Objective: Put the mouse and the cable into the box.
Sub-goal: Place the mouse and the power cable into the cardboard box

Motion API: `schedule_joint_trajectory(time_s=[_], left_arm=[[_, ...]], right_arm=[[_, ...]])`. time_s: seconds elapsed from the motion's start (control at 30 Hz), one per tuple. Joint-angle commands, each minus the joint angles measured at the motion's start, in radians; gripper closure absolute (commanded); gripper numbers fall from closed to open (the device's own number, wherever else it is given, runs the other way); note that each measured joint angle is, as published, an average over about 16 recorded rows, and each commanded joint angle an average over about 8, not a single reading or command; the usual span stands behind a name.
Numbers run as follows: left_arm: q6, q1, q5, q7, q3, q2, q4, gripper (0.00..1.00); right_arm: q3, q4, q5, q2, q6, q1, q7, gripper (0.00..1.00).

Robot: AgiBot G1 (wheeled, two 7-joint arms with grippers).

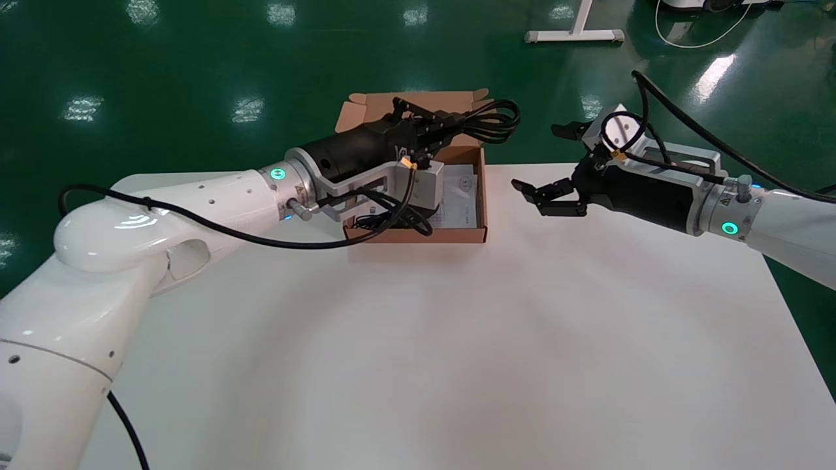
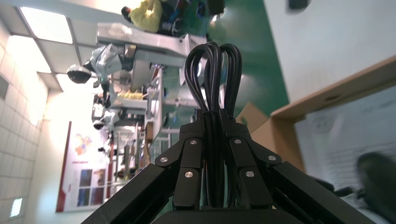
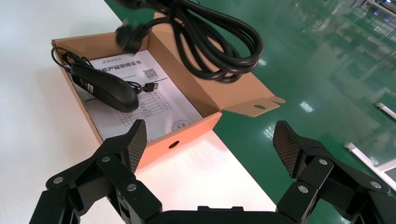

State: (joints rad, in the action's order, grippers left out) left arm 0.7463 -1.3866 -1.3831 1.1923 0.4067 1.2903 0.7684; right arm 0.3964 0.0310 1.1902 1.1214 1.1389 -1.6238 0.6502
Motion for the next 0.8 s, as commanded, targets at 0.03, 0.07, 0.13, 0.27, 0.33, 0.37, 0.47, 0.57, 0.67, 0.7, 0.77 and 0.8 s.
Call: schedule_joint_trajectory(time_s=[0.03, 0.07, 0.13, 0.27, 0.33, 0.37, 0.47, 0.57, 0.67, 0.7, 0.77, 0.8], left_arm=[[-0.01, -0.019, 0.001, 0.051, -0.002, 0.028, -0.062, 1.0], [-0.012, -0.026, 0.003, 0.07, -0.004, 0.033, -0.085, 1.0], [-0.013, -0.039, 0.009, 0.102, -0.006, 0.038, -0.125, 1.0], [-0.013, -0.052, 0.021, 0.142, -0.007, 0.043, -0.182, 1.0], [-0.016, -0.056, 0.018, 0.155, 0.0, 0.044, -0.204, 1.0], [-0.02, -0.058, 0.016, 0.157, 0.004, 0.044, -0.215, 1.0], [-0.027, -0.065, 0.007, 0.158, 0.018, 0.045, -0.242, 1.0], [-0.03, -0.074, -0.002, 0.155, 0.032, 0.046, -0.262, 0.76], [-0.013, -0.08, -0.006, 0.156, 0.044, 0.043, -0.27, 0.39], [-0.009, -0.081, -0.007, 0.157, 0.047, 0.043, -0.272, 0.26], [-0.003, -0.084, -0.01, 0.159, 0.051, 0.042, -0.275, 0.05], [-0.001, -0.084, -0.01, 0.159, 0.051, 0.041, -0.274, 0.0]], right_arm=[[0.0, 0.0, 0.0, 0.0, 0.0, 0.0, 0.0, 0.0], [0.0, -0.001, 0.0, 0.0, 0.0, 0.0, 0.0, 0.0], [0.0, -0.001, 0.0, 0.0, 0.0, 0.0, 0.001, 0.0], [0.0, -0.002, 0.0, 0.0, 0.0, -0.001, 0.001, 0.0], [0.0, -0.002, 0.0, 0.0, 0.001, -0.001, 0.001, 0.0], [0.0, -0.003, 0.0, 0.0, 0.001, -0.001, 0.002, 0.0], [0.0, -0.003, 0.0, 0.0, 0.001, -0.001, 0.002, 0.0], [0.0, -0.004, -0.001, 0.0, 0.001, -0.002, 0.002, 0.0], [-0.001, -0.004, -0.001, 0.0, 0.001, -0.002, 0.002, 0.0], [-0.001, -0.004, -0.001, -0.001, 0.001, -0.002, 0.002, 0.0], [-0.001, -0.005, -0.001, -0.001, 0.002, -0.002, 0.002, 0.0], [-0.001, -0.005, -0.001, -0.001, 0.002, -0.002, 0.002, 0.0]])
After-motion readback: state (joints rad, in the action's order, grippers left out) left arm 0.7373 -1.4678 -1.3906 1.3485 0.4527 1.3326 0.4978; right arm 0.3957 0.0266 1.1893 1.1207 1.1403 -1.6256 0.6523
